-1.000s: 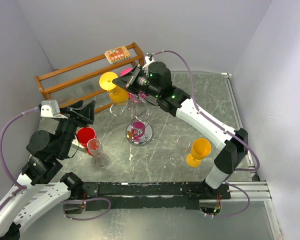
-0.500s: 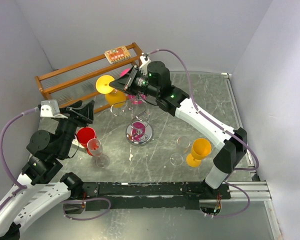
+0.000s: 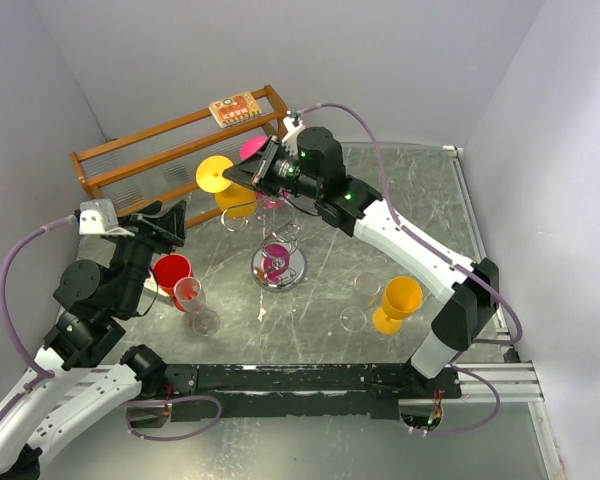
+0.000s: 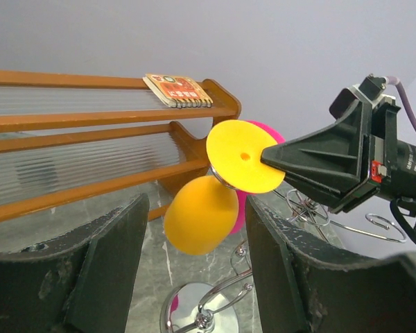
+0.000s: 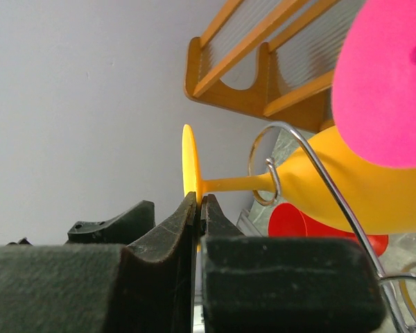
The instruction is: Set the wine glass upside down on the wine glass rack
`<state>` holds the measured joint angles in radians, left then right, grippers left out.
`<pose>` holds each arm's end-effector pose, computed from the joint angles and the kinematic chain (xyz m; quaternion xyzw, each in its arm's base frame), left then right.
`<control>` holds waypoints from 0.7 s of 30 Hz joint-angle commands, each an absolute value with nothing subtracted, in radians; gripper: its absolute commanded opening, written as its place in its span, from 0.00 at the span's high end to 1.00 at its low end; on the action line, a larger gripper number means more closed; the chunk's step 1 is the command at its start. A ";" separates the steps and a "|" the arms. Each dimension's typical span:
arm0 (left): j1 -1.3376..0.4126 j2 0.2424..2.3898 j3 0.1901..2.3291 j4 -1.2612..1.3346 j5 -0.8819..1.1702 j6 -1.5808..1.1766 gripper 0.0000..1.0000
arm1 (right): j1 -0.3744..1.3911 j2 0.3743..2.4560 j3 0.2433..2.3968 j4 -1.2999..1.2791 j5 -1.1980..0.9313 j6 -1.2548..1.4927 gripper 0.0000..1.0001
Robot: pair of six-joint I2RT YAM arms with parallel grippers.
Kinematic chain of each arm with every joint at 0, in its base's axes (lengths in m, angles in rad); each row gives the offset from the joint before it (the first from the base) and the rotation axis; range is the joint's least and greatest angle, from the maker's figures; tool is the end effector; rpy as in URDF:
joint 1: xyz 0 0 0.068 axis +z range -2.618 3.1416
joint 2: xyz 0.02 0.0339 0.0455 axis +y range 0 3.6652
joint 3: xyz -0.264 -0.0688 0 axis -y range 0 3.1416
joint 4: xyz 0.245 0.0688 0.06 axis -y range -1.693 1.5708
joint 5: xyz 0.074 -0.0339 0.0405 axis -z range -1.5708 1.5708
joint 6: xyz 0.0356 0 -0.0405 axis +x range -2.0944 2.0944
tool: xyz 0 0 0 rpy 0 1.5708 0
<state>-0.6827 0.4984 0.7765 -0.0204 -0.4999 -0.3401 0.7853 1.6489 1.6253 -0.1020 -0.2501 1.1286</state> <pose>0.0953 -0.0555 0.3915 -0.0922 0.6162 -0.2439 0.7432 0.2728 0.2852 0.4173 0.0458 0.7474 0.5903 0.3015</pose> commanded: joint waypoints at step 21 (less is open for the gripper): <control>-0.686 0.498 0.800 -0.054 -0.564 -0.375 0.32 | 0.798 1.561 1.573 -0.186 -0.100 1.070 0.72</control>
